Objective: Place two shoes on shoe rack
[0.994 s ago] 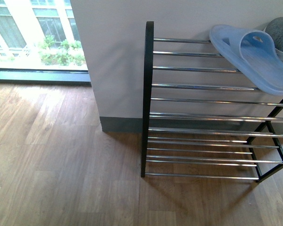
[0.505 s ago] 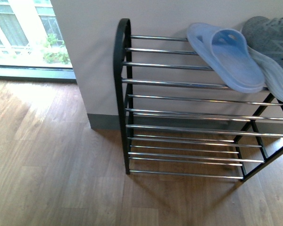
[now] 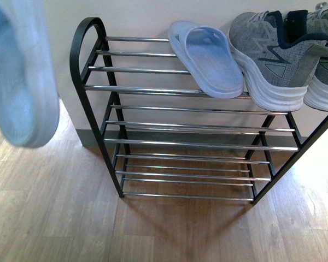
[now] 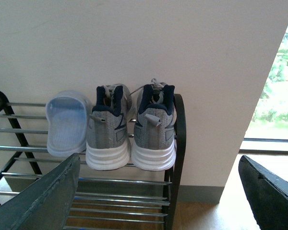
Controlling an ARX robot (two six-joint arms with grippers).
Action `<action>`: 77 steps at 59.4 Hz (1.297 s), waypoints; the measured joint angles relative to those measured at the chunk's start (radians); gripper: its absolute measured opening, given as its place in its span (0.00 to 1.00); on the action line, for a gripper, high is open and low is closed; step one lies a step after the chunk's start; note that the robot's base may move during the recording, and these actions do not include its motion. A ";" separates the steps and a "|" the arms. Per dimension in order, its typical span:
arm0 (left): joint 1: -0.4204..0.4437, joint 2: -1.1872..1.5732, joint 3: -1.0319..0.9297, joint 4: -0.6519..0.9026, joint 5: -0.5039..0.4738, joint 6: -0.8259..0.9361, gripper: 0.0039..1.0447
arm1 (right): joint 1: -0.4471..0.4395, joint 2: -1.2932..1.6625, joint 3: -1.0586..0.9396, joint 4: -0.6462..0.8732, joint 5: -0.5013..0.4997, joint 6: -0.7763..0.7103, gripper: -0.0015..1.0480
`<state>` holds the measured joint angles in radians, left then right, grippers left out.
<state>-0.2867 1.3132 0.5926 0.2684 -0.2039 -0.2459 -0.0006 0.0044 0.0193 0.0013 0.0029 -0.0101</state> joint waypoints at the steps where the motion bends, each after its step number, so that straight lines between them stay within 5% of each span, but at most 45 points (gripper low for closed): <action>1: -0.007 0.040 0.043 -0.012 0.000 0.006 0.01 | 0.000 0.000 0.000 0.000 0.000 0.000 0.91; 13: -0.060 0.404 0.433 -0.106 0.002 0.065 0.01 | 0.000 0.000 0.000 0.000 -0.001 0.000 0.91; 33: -0.109 0.731 0.783 -0.288 -0.040 0.042 0.01 | 0.000 0.000 0.000 0.000 -0.001 0.000 0.91; 77: -0.109 0.981 1.051 -0.386 -0.111 0.052 0.01 | 0.000 0.000 0.000 0.000 -0.001 0.000 0.91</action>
<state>-0.3958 2.2944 1.6436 -0.1181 -0.3153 -0.1936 -0.0006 0.0044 0.0193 0.0017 0.0021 -0.0101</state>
